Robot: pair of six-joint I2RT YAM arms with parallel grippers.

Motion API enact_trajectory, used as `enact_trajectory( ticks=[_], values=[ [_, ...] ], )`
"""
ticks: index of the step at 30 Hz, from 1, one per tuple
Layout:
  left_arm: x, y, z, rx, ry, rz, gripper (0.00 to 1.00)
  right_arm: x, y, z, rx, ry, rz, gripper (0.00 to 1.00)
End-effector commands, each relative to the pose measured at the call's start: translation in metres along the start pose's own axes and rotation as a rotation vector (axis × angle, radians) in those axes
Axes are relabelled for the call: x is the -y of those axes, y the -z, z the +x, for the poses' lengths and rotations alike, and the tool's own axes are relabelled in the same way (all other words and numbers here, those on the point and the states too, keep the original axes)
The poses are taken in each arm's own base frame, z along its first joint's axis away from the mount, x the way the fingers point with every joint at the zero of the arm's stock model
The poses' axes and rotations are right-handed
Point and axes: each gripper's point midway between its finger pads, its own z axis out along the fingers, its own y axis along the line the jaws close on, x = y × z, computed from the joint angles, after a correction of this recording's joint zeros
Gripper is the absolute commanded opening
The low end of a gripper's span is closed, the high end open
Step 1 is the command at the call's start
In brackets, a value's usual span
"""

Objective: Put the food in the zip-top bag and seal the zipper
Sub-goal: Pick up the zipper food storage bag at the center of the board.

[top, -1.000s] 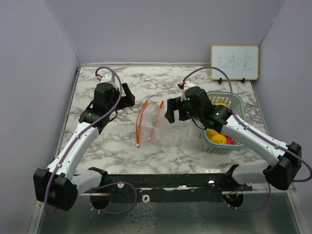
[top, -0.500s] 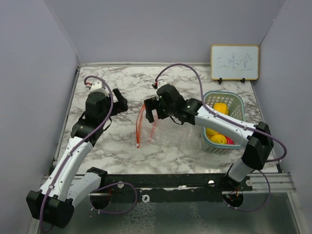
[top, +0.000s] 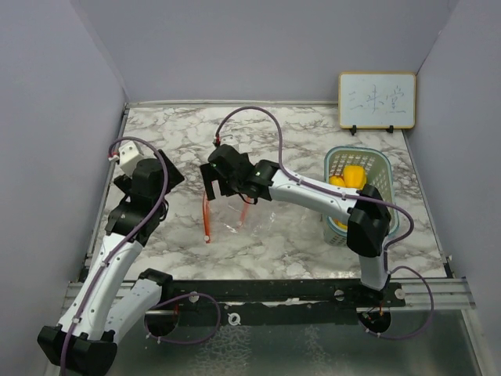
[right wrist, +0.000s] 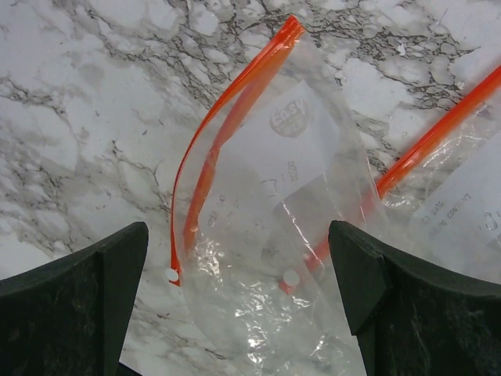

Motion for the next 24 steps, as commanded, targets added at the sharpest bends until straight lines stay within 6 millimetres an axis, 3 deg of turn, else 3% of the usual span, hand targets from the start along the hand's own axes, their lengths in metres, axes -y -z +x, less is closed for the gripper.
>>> enact_trajectory(
  ticks=[1, 6, 15, 17, 21, 24],
  values=[
    [-0.016, 0.006, -0.011, 0.069, 0.053, -0.054, 0.94, 0.011, 0.003, -0.007, 0.040, -0.018, 0.186, 0.99],
    [-0.018, 0.012, -0.016, 0.087, 0.061, -0.042, 0.94, 0.052, 0.005, 0.006, 0.037, 0.054, 0.373, 0.99],
    [-0.013, 0.016, -0.014, 0.094, 0.077, 0.010, 0.94, 0.094, -0.004, 0.048, -0.056, 0.206, 0.510, 0.99],
    [-0.012, 0.016, -0.015, 0.098, 0.081, 0.019, 0.94, 0.100, -0.003, 0.055, -0.061, 0.211, 0.504, 0.85],
    [-0.009, 0.018, -0.016, 0.108, 0.088, 0.045, 0.93, 0.116, 0.002, 0.063, -0.062, 0.198, 0.522, 0.31],
    [-0.007, 0.019, -0.017, 0.114, 0.093, 0.063, 0.93, 0.123, 0.012, 0.061, -0.044, 0.190, 0.531, 0.03]
  ],
)
